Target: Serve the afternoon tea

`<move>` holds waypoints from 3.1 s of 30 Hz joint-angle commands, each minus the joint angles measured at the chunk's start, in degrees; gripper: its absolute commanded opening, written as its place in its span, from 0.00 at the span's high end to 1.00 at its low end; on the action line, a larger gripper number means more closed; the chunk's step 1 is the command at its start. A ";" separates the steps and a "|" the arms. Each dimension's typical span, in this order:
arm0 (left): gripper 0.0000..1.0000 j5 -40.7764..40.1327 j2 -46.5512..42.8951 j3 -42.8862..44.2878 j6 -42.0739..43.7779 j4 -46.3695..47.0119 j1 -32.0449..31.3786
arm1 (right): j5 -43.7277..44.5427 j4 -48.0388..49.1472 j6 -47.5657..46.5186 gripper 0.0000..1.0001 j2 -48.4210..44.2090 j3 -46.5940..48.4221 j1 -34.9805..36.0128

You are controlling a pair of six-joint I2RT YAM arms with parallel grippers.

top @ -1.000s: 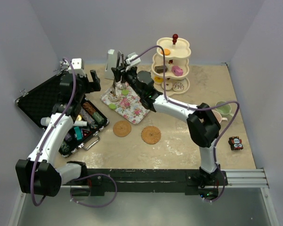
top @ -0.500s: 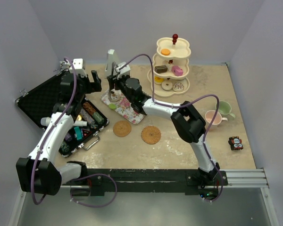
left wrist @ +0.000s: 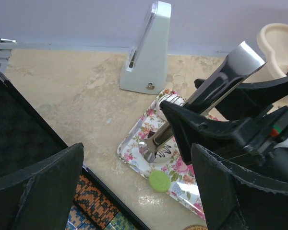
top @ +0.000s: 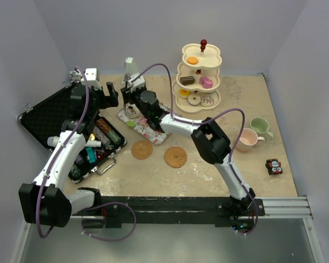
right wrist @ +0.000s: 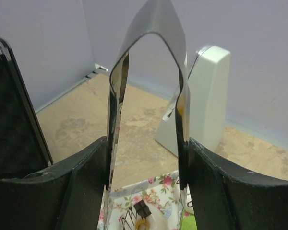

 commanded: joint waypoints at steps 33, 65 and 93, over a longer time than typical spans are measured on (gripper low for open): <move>0.02 0.38 -0.88 0.64 -0.38 1.92 0.33 | 15.18 -7.98 -23.28 0.70 -11.44 -4.16 -0.41; 0.02 0.91 -0.36 0.56 -0.64 2.10 0.33 | 15.10 -7.80 -27.68 0.66 -13.90 -10.41 -11.40; 0.02 2.31 0.08 0.82 -0.64 2.01 0.33 | 12.47 -8.77 -23.56 0.44 -14.51 -10.24 -11.58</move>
